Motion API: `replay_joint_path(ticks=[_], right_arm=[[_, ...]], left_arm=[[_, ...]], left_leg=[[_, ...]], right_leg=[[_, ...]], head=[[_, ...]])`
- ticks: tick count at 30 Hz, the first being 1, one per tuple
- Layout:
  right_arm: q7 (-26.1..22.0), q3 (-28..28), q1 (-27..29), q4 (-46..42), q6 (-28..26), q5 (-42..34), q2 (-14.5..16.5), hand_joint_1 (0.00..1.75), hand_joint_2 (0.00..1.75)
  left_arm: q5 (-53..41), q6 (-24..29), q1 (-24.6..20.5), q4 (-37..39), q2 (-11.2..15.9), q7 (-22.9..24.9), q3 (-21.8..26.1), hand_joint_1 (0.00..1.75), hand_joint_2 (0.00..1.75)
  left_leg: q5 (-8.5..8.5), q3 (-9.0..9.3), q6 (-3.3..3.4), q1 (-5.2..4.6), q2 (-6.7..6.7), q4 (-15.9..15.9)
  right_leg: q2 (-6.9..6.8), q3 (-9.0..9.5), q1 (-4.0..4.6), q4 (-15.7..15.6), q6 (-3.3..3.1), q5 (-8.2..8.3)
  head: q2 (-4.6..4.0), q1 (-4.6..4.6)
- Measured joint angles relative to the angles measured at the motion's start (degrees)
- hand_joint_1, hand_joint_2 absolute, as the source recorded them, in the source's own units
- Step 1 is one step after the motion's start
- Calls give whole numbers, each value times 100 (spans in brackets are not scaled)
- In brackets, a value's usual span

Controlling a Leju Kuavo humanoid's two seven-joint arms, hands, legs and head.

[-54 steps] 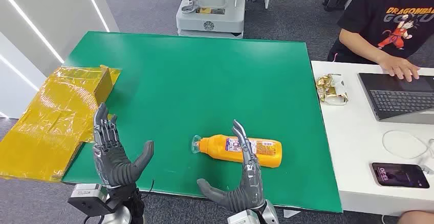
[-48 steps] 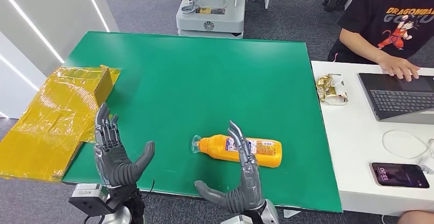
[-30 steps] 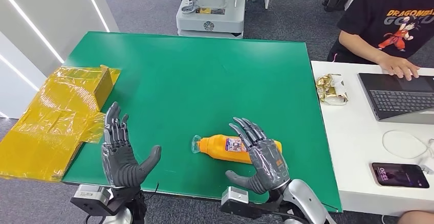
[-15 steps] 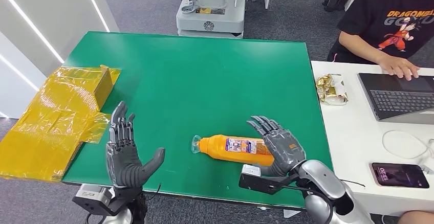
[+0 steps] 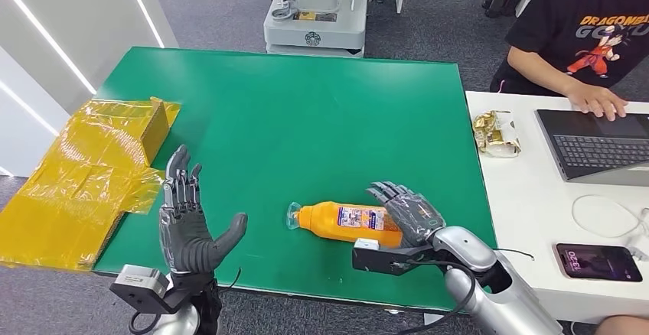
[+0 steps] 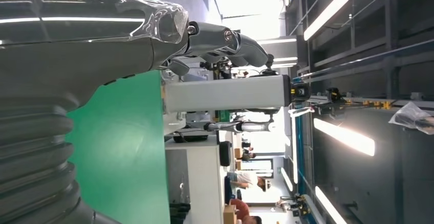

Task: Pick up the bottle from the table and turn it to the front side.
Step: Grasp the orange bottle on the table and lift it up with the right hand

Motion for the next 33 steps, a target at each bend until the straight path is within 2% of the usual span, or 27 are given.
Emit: replay_joint_path(ticks=[10, 18, 19, 20, 22, 23, 24, 33], right_arm=[[100, 188, -192, 785, -68, 132, 289, 0, 175], [-44, 241, -375, 1455, -73, 97, 460, 0, 175], [-64, 241, -400, 1531, -93, 90, 482, 16, 175], [-91, 241, -425, 1605, -115, 80, 503, 50, 175], [-140, 241, -465, 1735, -142, 63, 540, 137, 175], [-159, 241, -476, 1776, -144, 57, 551, 165, 175], [-178, 241, -482, 1805, -139, 52, 557, 175, 175], [-268, 237, -474, 1844, -115, -9, 562, 175, 175]], left_arm=[[-65, 37, -16, 3, -29, 79, 0, 0, 175], [-175, 13, -29, 14, -90, 174, 0, 0, 175], [-195, 1, -29, 14, -102, 190, 0, 0, 175], [-214, -14, -29, 14, -115, 205, 0, 0, 175], [-247, -45, -29, 14, -146, 232, 1, 0, 175], [-259, -58, -29, 14, -157, 243, 2, 0, 175], [-268, -74, -29, 14, -165, 254, 2, 0, 175], [-298, -148, -29, 14, -223, 276, 4, 0, 175]], left_leg=[[0, 0, 0, 0, 0, 0], [0, 1, 0, 0, 0, 1], [0, 2, 0, 0, 0, 2], [0, 3, 0, 0, 0, 2], [0, 5, 0, 0, 0, 2], [0, 5, 0, 0, 0, 2], [0, 6, 0, 0, -1, 2], [0, 23, 0, 0, 1, 2]], right_leg=[[0, -1, 0, 0, 0, 0], [0, 0, 0, 0, 0, 0], [0, 0, 0, 0, 0, 0], [1, 0, 0, 0, 0, 0], [1, 2, 0, -1, 0, 0], [0, 2, 0, -1, 0, 0], [0, 3, 0, -1, 0, 0], [1, 19, 0, -2, 0, 0]], head=[[0, -1], [0, 0], [0, 0], [0, -1], [0, 0], [0, -1], [0, 0], [0, 1]])
